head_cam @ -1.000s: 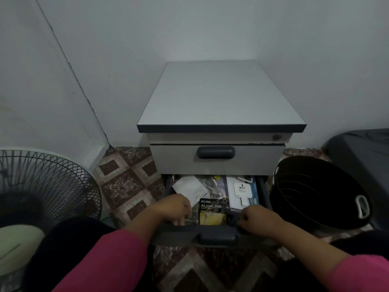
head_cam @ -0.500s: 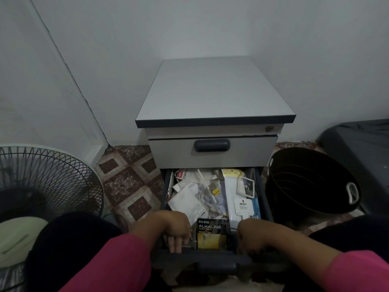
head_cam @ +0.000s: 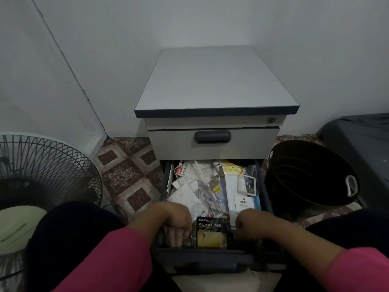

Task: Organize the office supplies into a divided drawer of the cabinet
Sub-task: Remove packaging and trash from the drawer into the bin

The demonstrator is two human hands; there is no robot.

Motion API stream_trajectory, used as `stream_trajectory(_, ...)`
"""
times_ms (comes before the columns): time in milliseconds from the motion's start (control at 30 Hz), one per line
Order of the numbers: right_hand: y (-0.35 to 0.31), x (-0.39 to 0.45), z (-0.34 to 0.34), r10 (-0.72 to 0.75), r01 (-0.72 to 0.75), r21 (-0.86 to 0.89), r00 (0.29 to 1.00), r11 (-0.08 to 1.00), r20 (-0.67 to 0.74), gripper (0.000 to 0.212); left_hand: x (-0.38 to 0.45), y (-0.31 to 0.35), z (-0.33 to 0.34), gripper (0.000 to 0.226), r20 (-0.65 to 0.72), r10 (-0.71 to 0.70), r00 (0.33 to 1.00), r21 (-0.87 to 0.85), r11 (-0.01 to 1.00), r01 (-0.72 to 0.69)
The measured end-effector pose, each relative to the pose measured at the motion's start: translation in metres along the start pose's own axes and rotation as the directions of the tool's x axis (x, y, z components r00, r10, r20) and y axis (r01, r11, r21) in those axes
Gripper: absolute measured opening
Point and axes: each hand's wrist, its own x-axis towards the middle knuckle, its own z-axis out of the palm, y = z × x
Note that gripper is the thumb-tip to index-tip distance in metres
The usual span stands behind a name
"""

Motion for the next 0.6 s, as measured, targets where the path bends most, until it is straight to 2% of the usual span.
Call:
stream_trajectory(67,0.005,0.008,0.001,-0.001,0.017,0.118,0.991,0.993,-0.134,0.027,0.0,-0.002,-0.012,0.018,-0.123,0.112,0.986,-0.051,0.992,-0.119)
stream_trajectory(100,0.006,0.012,0.003,-0.006,0.039,0.187,0.985,0.982,-0.174,0.025,0.002,-0.004,-0.018,0.017,-0.237,0.176,0.955,-0.047,0.98,-0.192)
stream_trajectory(167,0.006,0.017,0.007,-0.015,0.069,0.312,0.985,0.948,-0.174,0.028,0.005,-0.011,-0.026,0.016,-0.467,0.254,0.847,0.075,0.966,-0.248)
stream_trajectory(200,0.005,0.019,0.01,-0.018,0.074,0.36,0.988,0.93,-0.155,0.03,0.008,-0.015,-0.027,0.028,-0.528,0.291,0.798,0.156,0.957,-0.246)
stream_trajectory(267,0.0,0.02,0.017,-0.033,0.084,0.378,0.99,0.922,-0.14,0.034,0.012,-0.019,-0.025,0.059,-0.512,0.401,0.76,0.324,0.909,-0.263)
stream_trajectory(367,-0.006,0.023,0.026,-0.063,0.106,0.274,0.985,0.956,-0.16,0.039,0.012,-0.018,-0.017,0.082,-0.358,0.493,0.793,0.584,0.781,-0.222)
stream_trajectory(467,-0.009,0.024,0.029,-0.103,0.133,0.186,0.981,0.973,-0.162,0.032,0.019,-0.016,-0.01,0.078,-0.282,0.516,0.809,0.693,0.692,-0.2)
stream_trajectory(600,-0.008,0.022,0.02,-0.096,0.13,0.226,0.983,0.965,-0.156,0.025,0.024,-0.011,-0.007,0.06,-0.356,0.608,0.709,0.77,0.621,-0.147)
